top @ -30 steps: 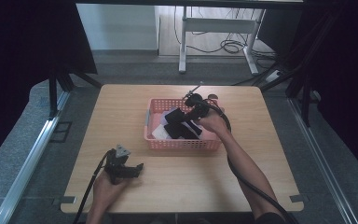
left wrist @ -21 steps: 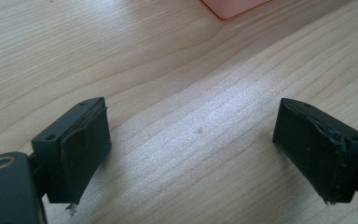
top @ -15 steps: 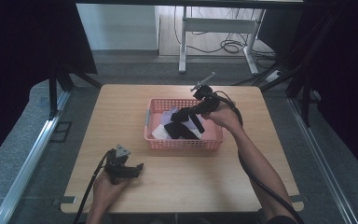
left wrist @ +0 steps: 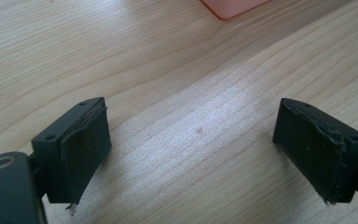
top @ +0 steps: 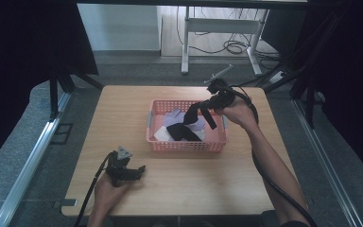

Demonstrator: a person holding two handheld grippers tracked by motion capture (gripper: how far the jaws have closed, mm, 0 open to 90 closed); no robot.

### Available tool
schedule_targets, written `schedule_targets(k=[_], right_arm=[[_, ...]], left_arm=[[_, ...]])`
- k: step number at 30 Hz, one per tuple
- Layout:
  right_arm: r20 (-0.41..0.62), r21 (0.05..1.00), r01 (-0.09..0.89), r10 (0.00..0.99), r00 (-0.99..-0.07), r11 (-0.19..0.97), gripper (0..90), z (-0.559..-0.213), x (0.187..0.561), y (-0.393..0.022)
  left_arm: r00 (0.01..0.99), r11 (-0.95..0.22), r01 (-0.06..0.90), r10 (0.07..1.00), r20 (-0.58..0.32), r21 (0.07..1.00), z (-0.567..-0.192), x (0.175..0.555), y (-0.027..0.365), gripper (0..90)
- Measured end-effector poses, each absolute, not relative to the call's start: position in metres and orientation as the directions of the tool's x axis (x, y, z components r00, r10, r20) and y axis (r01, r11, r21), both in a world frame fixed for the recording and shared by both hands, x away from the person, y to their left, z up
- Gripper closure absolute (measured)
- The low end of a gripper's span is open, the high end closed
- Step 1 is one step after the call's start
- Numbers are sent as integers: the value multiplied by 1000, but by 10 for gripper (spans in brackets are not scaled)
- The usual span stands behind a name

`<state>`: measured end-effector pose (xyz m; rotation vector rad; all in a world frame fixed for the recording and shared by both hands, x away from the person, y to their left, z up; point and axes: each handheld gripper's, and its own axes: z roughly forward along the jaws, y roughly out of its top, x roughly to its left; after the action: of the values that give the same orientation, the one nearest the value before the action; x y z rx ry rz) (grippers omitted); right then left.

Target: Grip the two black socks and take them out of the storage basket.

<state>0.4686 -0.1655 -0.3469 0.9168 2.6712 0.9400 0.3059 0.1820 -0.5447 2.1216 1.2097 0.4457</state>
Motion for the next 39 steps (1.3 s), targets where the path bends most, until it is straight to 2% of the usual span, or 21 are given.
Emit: schedule_targets(k=[39], right_arm=[[-14,672,535,731,-682,512,854,-275,445,-268]], left_arm=[[517,-365,638,856,-25,678,-545,306,182,106]])
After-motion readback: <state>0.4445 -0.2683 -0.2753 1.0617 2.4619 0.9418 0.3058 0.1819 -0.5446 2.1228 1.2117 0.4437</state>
